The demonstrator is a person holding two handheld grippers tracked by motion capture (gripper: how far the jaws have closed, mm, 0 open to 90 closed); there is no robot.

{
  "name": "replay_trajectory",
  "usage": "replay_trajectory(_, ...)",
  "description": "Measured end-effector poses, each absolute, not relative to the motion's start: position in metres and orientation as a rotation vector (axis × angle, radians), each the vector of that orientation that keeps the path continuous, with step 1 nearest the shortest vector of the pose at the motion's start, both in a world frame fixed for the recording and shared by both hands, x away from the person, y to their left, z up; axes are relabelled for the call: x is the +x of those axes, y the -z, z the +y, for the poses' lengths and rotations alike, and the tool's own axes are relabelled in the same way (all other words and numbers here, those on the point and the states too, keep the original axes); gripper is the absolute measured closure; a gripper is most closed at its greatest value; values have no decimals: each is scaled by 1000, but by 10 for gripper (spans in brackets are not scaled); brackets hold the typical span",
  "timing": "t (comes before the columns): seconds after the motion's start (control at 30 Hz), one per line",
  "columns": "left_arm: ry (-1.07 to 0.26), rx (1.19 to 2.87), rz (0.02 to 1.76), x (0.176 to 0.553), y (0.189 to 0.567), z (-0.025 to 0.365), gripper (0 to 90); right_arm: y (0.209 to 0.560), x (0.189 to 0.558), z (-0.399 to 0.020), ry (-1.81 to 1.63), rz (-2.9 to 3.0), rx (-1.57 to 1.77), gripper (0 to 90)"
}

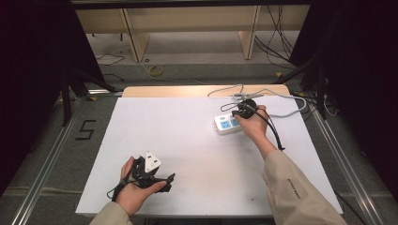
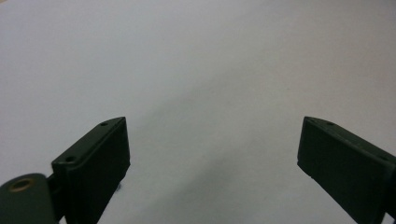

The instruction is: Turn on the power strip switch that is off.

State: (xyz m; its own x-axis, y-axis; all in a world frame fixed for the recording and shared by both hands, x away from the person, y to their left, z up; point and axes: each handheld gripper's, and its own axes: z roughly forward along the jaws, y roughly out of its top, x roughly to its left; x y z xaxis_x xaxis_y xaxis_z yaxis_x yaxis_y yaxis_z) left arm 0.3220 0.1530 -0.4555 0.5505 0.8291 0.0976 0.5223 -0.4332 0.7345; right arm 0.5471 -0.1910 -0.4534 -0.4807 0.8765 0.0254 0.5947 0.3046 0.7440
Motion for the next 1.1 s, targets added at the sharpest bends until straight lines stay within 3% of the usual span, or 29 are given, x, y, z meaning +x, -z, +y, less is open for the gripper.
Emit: replay_trajectory(1.1,-599,2117,1089,323,456,152,90,459,556,-188,-933,2211,1303,900)
